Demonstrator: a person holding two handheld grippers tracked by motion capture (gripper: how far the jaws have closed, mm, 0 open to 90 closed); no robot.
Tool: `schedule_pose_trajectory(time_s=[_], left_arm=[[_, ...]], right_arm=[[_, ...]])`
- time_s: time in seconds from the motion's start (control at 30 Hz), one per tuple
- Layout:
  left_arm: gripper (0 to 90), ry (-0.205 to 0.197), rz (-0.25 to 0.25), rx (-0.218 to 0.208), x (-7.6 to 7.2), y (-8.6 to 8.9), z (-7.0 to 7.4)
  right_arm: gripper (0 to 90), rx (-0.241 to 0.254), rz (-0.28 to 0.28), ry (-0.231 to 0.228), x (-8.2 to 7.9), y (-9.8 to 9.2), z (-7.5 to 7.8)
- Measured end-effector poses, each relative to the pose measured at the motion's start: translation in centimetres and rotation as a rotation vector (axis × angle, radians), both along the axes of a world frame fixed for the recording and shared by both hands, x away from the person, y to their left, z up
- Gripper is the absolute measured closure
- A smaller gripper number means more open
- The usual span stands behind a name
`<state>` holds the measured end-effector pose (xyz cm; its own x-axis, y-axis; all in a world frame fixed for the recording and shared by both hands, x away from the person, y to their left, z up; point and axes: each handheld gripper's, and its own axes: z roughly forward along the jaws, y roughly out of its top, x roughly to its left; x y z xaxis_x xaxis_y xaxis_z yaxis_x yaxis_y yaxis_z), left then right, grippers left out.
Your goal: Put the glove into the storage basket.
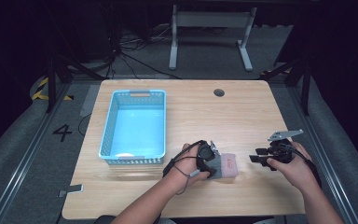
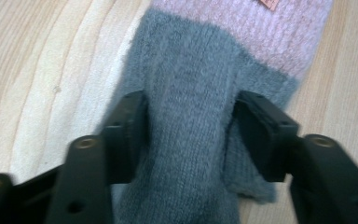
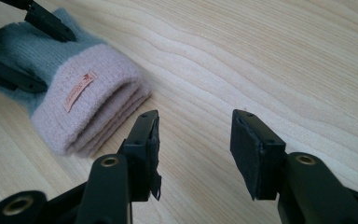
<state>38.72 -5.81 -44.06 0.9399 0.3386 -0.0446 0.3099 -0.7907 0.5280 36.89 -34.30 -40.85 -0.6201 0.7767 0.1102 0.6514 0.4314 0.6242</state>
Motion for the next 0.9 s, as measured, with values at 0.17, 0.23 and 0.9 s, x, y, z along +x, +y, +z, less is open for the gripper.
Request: schedule_pose_trajectory(time_s=[0.17,0.23,0.9], left_arm=[[60.0,0.001,-0.007,0.007,0.1,0.0,0.2],[63.8,0.01,-0.003,0.003,0.0,0.0,0.2],[69.0,0.035,-0.046,-0.052,-0.3,1.4,2.8]], right_arm=[[53.0,0.001,-0.003,-0.001,0.0,0.0,0.0],[52.9,0.003,-0.005,0.001,0.0,0.0,0.0],[52.5,0.016,-0.013,0.003,0.2,-0.6,0.0]])
